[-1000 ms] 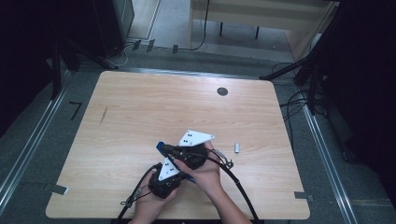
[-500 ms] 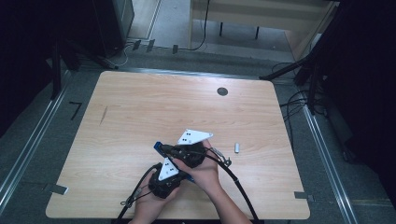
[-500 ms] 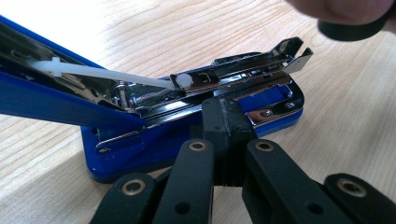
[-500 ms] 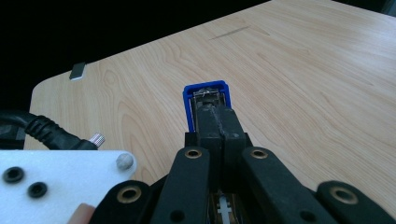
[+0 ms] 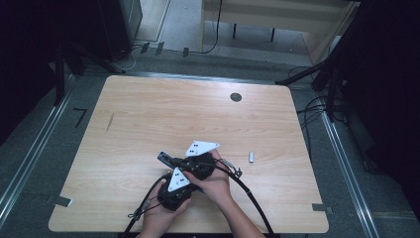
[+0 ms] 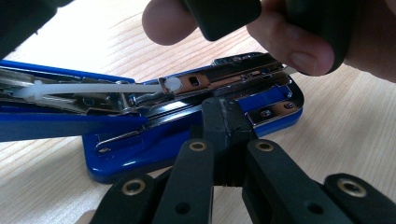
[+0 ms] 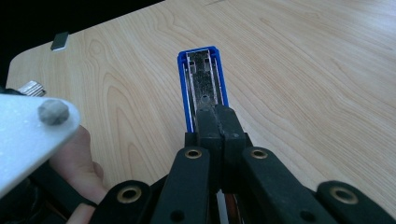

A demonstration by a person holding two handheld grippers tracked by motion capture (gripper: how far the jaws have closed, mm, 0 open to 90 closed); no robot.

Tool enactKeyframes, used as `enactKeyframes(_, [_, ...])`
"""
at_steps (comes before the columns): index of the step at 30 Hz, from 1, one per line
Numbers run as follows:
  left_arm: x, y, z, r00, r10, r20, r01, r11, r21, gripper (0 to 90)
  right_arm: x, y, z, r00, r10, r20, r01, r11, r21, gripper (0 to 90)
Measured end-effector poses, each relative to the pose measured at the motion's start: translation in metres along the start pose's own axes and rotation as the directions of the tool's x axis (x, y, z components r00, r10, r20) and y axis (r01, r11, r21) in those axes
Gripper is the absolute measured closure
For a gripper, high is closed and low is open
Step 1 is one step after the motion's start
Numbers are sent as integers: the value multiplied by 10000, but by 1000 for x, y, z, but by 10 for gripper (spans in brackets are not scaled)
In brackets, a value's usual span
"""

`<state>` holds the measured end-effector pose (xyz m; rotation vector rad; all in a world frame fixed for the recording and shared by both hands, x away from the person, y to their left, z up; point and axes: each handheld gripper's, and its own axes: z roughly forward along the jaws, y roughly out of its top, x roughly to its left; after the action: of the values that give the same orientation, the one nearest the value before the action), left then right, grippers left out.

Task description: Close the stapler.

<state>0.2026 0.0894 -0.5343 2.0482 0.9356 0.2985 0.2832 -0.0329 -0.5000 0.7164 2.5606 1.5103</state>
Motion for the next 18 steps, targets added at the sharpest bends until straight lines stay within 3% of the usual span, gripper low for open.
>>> enactKeyframes(18, [0, 0, 0, 10000, 10, 12, -10, 10000, 7, 900, -2, 0, 14, 10000, 87, 32, -89, 9973, 724, 900])
